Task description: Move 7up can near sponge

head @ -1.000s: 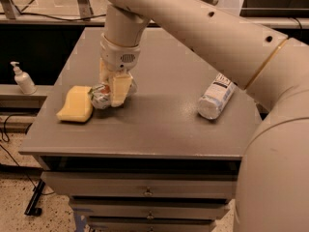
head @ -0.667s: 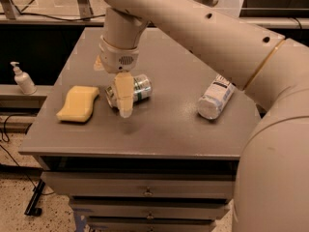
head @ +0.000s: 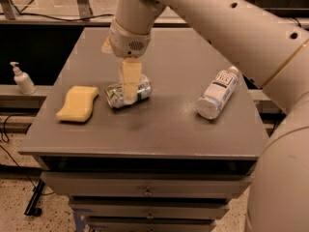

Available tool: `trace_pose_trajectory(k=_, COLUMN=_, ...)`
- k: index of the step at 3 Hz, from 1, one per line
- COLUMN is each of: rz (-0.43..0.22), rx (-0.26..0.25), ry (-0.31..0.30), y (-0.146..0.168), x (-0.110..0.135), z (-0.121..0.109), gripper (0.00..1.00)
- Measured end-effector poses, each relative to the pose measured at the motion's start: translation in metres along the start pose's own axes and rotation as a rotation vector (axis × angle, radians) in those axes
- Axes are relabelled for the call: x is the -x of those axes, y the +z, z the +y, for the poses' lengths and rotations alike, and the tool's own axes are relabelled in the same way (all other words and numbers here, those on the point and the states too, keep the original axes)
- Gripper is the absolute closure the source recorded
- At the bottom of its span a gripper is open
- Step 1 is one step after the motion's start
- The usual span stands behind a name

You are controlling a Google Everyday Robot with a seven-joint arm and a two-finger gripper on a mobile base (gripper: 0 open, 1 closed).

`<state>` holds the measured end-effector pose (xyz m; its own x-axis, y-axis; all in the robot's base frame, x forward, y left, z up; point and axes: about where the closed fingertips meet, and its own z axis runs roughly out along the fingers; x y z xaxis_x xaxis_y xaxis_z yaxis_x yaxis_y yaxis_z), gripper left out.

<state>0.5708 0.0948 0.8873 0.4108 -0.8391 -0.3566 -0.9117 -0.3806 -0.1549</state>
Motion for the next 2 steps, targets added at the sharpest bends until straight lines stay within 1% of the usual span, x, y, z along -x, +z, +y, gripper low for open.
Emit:
trace_pose_trajectory(k=1, rz=-0.044, rx=-0.191, ry=0.065, y=-0.075, x=-0.010, z=-0.017, gripper=0.00)
trace_pose_trajectory(k=2, rz=-0.067, rx=-0.417, ry=0.120, y=-0.167, x=-0.022, z=-0.021, gripper=0.00)
